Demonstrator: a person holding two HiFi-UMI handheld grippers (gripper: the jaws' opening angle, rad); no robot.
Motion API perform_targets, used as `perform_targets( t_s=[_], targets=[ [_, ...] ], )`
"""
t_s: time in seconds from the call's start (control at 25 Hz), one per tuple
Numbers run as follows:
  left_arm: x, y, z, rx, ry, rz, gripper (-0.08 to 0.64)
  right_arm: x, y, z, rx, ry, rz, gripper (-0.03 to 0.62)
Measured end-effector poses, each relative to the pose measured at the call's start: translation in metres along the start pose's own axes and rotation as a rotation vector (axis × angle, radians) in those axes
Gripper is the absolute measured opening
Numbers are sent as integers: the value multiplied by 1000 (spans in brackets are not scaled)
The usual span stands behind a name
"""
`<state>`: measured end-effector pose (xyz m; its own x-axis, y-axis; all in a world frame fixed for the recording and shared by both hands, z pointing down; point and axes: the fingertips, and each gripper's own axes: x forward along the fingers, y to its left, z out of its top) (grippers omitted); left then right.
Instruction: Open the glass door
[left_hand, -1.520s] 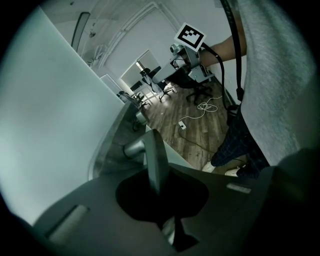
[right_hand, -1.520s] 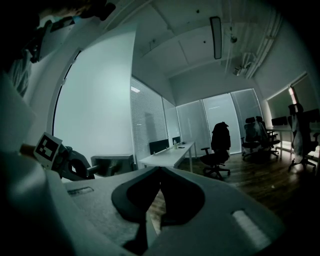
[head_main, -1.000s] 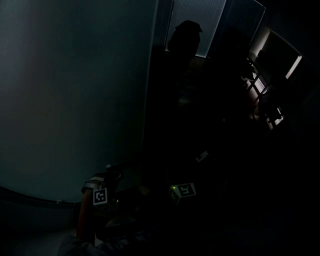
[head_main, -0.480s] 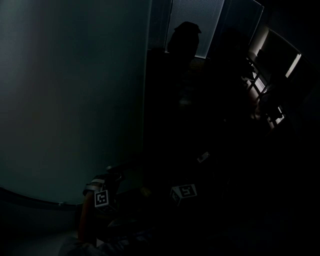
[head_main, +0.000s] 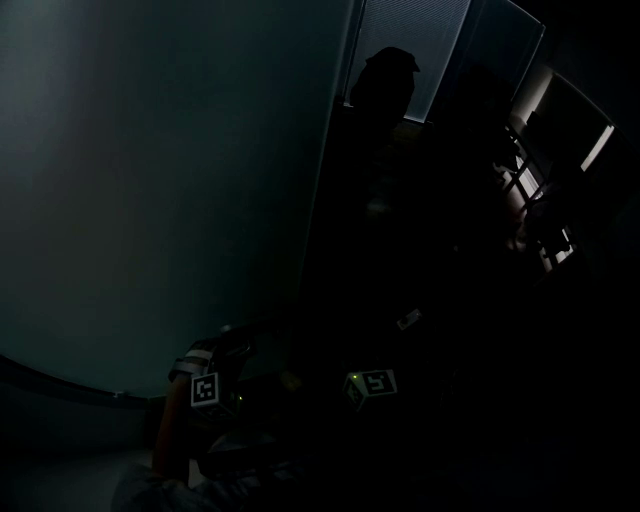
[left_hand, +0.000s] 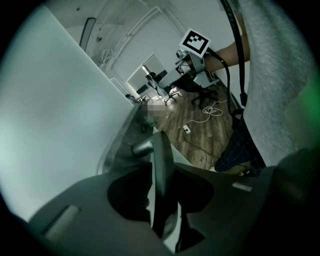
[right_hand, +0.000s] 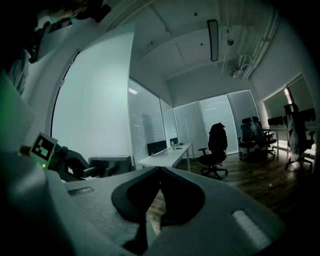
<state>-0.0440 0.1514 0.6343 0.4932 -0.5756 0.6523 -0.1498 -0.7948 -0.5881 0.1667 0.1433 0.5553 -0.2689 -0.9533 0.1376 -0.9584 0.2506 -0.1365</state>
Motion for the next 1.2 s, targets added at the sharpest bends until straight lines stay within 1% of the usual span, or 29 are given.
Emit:
perform_targets(
  t_s=[0.16, 0.28, 0.64, 0.8, 0.96, 1.08, 1.2],
  targets=[
    [-4, -2, 1, -10, -7, -36, 127, 2, 2, -4, -6, 4, 9, 3],
    [-7, -4, -1, -16, 4, -58, 152, 4, 3, -5, -4, 4, 14, 3],
    [-23, 4, -4, -72, -3, -57, 202, 10, 13, -3, -8, 14, 27, 3],
    [-33, 5, -1, -137, -50, -65, 202, 12, 15, -8, -10, 16, 32, 3],
    [-47, 12, 6, -227, -112, -62, 201, 11, 17, -6, -12, 11, 37, 3],
    [-53, 19, 13, -300, -173, -50, 202, 12, 19, -6, -11, 13, 40, 2],
    [-57, 27, 20, -352, -229, -25, 202, 13, 20, -8, -10, 13, 44, 2]
  ],
)
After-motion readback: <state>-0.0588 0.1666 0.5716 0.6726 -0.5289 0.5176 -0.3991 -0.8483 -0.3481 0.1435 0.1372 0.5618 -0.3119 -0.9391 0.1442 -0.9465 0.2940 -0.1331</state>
